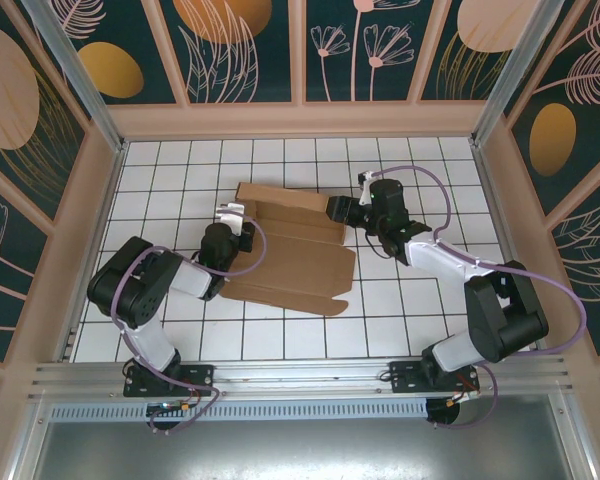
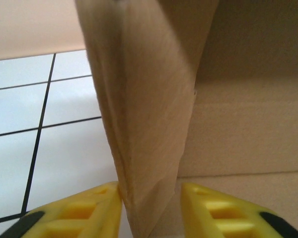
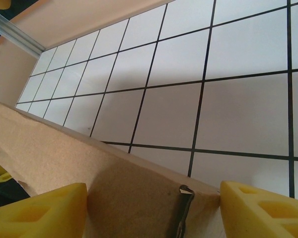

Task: Fold the paper box

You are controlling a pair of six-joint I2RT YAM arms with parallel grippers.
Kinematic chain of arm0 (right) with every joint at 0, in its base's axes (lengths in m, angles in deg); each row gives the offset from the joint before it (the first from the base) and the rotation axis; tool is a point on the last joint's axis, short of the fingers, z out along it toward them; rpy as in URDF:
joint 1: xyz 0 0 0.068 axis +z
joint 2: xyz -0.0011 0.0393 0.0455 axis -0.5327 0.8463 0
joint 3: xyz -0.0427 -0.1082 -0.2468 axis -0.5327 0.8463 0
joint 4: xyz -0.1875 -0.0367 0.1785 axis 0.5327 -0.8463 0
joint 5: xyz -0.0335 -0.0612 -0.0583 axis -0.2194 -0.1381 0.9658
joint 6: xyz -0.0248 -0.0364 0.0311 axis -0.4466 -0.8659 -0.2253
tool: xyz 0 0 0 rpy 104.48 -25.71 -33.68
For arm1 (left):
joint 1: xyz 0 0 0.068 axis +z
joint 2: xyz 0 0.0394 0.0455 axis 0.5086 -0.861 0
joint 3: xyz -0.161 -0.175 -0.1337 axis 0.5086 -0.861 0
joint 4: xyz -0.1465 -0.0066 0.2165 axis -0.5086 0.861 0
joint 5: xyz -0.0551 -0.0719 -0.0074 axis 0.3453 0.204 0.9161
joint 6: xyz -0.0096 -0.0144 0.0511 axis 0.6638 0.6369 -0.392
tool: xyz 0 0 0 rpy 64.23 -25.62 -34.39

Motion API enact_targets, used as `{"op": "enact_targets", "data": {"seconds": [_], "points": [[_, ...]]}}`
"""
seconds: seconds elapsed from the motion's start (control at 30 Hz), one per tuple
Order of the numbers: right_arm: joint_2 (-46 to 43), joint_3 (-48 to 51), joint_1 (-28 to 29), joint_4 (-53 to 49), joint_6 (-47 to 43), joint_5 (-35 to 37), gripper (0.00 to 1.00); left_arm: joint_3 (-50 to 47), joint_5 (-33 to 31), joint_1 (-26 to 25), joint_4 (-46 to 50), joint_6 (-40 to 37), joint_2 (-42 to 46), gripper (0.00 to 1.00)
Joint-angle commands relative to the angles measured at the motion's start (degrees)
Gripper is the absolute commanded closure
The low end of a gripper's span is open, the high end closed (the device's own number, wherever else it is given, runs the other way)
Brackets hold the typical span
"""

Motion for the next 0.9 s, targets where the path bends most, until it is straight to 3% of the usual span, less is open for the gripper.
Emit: {"op": "enact_targets", "data": {"seconds": [0.0, 0.27, 0.47, 0.6, 0.77, 0.87], "points": [[1.9, 2.5, 0.8, -4.1, -2.2, 0.3, 0.32, -0.9, 0.5, -0.2, -3.1, -1.3, 1.9, 0.59], [2.2, 2.9, 0.4, -3.4, -2.5, -0.9, 0.34, -0.9, 5.8, 1.4, -0.2, -0.3, 4.1, 0.56], [1.8, 3.4, 0.3, -2.3, -2.5, -2.4, 0.34, 2.8, 10.7, 5.1, 5.2, 3.7, 2.7, 0.47], [2.0, 3.6, 0.3, -1.6, -2.5, -3.5, 0.34, 6.3, 13.6, 5.4, 8.6, 2.1, -0.1, 0.44], [2.2, 3.7, 0.3, -1.5, -2.8, -4.2, 0.34, 9.1, 14.7, 5.4, 9.4, 0.3, -2.3, 0.46], [2.3, 3.5, 0.3, -1.5, -2.8, -4.1, 0.34, 10.0, 15.2, 5.4, 10.4, 0.5, -3.4, 0.53]]}}
